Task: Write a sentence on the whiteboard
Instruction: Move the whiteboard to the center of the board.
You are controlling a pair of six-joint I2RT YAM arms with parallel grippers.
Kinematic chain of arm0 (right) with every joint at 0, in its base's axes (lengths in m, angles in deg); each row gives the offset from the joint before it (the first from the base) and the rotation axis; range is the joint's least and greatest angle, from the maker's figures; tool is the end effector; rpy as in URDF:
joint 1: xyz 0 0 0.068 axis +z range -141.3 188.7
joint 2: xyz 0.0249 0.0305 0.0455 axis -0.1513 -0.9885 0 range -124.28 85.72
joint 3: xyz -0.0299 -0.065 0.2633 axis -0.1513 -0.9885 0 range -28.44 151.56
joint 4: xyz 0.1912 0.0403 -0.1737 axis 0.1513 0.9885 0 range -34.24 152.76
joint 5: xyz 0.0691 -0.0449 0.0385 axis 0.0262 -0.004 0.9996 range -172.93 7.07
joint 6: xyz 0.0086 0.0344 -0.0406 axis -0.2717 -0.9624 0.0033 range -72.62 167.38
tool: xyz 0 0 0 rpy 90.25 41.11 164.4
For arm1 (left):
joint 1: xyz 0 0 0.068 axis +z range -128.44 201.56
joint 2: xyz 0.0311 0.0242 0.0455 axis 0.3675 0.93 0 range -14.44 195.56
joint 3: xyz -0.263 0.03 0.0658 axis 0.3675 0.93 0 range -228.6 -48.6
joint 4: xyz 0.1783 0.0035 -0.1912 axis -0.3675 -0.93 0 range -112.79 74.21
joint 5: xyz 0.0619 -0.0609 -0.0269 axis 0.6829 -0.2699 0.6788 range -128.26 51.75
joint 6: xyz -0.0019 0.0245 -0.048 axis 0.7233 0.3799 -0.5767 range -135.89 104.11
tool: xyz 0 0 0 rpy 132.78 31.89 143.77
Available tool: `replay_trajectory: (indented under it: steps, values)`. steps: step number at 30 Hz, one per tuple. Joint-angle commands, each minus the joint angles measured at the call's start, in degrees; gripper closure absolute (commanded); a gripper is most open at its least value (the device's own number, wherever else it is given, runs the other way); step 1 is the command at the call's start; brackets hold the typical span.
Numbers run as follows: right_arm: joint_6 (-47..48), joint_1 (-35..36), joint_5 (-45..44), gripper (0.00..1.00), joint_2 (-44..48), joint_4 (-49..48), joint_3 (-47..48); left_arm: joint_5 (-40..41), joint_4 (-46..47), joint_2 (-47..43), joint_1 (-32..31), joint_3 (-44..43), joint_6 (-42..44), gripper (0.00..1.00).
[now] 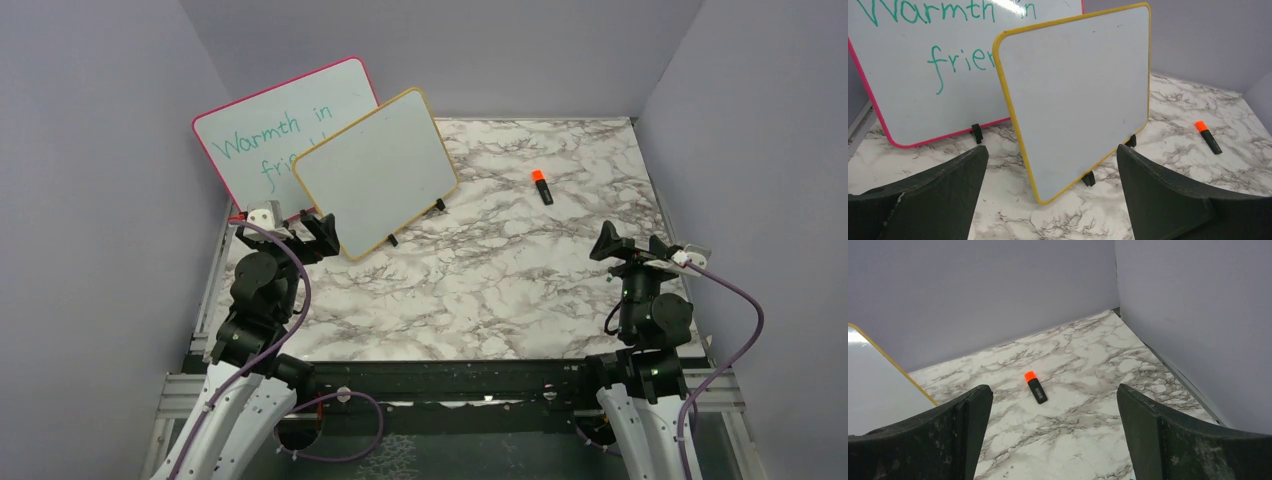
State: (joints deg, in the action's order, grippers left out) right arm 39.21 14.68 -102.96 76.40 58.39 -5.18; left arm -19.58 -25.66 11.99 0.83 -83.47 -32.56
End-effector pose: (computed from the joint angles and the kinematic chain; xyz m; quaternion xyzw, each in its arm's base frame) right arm 0.0890 -0.0030 0.2945 0.1464 0.6216 -0.0156 0.7693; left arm 0.1209 -0.0334 0.3235 -0.0882 0.7100 -0.1109 0.6898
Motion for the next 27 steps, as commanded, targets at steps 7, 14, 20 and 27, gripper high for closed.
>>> replay_trajectory:
  steps: [7, 14, 20, 27]
  values:
    - [-0.4, -0.3, 1.1, 0.00, 0.5, -1.7, -0.6, 0.0, 1.9, 0.5, 0.3, 0.6, -0.6, 0.01]
    - [-0.4, -0.3, 1.2, 0.00, 0.6, -1.7, -0.6, -1.7, 2.0, 1.6, 0.3, 1.3, -3.2, 0.01]
    - [-0.7, -0.3, 0.3, 0.00, 0.8, -0.9, -0.3, -2.1, -0.2, 4.8, 0.3, 0.9, -11.6, 0.01]
    - [-0.7, -0.3, -0.6, 0.00, 1.4, -0.5, -0.1, -6.1, -3.9, 16.6, 0.3, -1.8, -18.3, 0.01]
